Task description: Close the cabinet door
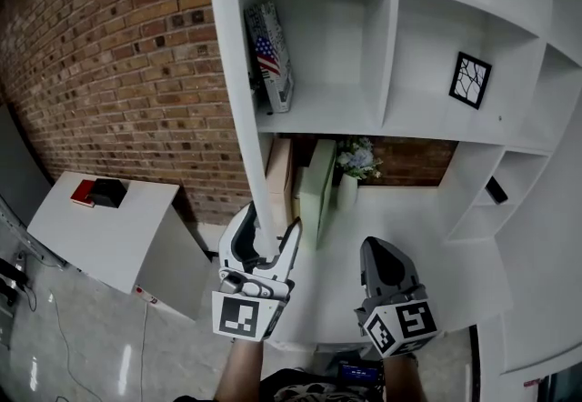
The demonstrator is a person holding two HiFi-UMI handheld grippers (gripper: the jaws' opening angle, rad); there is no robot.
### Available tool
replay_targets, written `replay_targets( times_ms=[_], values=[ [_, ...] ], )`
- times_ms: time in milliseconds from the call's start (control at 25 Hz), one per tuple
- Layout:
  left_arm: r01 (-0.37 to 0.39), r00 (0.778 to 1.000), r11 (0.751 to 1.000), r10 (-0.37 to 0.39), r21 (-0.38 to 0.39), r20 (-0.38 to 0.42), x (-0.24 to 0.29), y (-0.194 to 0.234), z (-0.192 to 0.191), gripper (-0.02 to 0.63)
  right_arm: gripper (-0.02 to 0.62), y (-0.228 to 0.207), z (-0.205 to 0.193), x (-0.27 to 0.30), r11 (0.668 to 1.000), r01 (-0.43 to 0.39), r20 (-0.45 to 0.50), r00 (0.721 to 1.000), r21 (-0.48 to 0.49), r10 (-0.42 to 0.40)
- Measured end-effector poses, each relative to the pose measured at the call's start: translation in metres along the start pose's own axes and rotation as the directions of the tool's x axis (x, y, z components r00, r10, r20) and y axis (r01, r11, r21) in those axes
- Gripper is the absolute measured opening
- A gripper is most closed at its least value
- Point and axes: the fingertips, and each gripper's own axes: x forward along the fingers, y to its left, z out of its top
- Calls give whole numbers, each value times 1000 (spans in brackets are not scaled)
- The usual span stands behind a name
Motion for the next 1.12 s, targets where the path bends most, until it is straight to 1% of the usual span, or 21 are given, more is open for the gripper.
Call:
replay_targets(
  times_ms=[320, 440, 560, 720, 880, 960, 1000, 1120],
  values=[
    [72, 997, 997, -71, 15, -19, 12, -19, -4, 293, 0, 1, 9, -2, 1000, 9, 12, 1000, -2, -9],
    [79, 997, 997, -78, 15, -16, 13, -21, -6, 298, 8, 1, 11, -1, 1000, 3, 16, 1000, -13, -2],
    [82, 997, 997, -82, 14, -9, 16, -23, -7, 301, 8, -4, 11, 2, 999, 20, 11, 1000, -29, -20],
    [91, 996, 996, -91, 18, -2, 19, -28, -9, 307, 8, -12, 6, 1, 999, 41, 2, 999, -1, -41],
    [102, 995, 994, -102, 28, -14, 22, -33, -15, 313, 8, -15, 1, 1, 999, 54, -10, 998, 3, -54],
    [122, 992, 991, -120, 62, -27, 26, -38, -18, 313, 8, -18, 0, -1, 998, 65, -13, 998, 0, -65],
    [138, 990, 986, -135, 94, -38, 27, -41, -20, 313, 8, -22, -1, -2, 997, 73, -13, 997, -2, -73],
    [183, 982, 963, -172, 198, -71, 34, -49, -25, 313, 8, -35, -1, -7, 995, 100, -8, 995, -2, -100]
  ],
)
